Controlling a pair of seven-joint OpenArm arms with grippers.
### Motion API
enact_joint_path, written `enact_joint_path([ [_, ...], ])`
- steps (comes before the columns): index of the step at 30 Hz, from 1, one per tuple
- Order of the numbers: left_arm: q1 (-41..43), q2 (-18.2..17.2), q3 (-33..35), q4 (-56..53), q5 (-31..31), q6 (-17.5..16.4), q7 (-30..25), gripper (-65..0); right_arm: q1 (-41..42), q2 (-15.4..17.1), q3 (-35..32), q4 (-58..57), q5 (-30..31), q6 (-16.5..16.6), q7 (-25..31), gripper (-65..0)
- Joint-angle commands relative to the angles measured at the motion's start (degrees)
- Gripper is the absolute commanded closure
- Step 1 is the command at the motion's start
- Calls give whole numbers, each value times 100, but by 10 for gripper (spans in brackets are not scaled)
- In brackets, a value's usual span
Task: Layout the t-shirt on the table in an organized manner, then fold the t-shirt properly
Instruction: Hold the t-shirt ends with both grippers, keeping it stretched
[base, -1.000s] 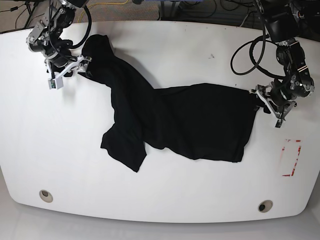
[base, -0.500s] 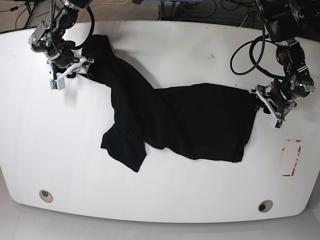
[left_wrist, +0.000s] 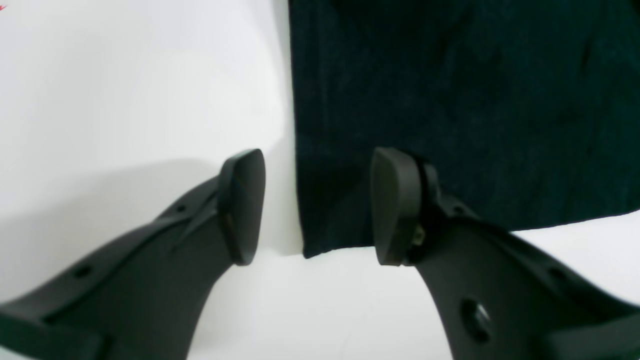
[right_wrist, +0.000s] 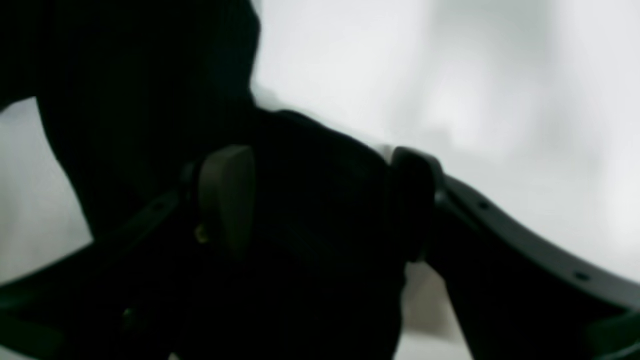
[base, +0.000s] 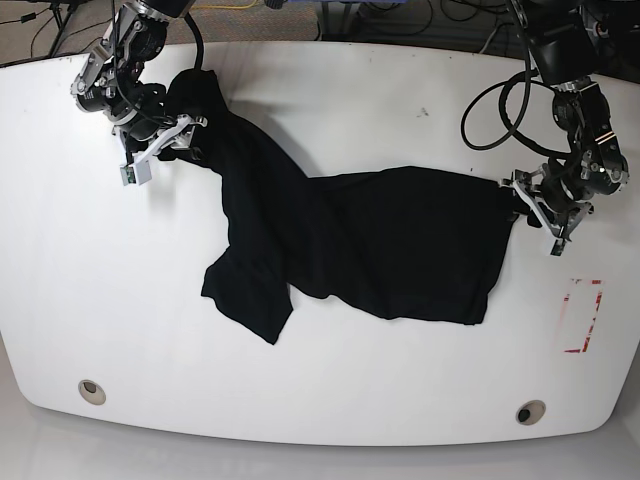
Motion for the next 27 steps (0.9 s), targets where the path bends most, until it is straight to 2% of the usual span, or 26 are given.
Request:
enact_joint_path([
  [1, -104, -77, -18, 92, -86, -6, -100, -322, -5, 50, 18, 45, -47, -12, -78, -393],
  [6, -104, -77, -18, 92, -86, -6, -100, -324, -5, 50, 18, 45, -47, -12, -69, -376],
  [10, -104, -77, -36, 92, -86, -6, -100, -324, -5, 50, 18, 45, -47, -12, -69, -239],
  [12, -104, -77, -36, 92, -86, -6, -100, -324, -13, 50, 18, 45, -47, -12, -69, -124],
  [15, -104, -77, -36, 92, -86, -6, -100, -324, -57, 50, 18, 45, -56, -12, -69, 0],
  [27, -104, -86, -53, 100, -95, -6, -91, -325, -163, 50, 44, 63, -56, -12, -69, 0],
])
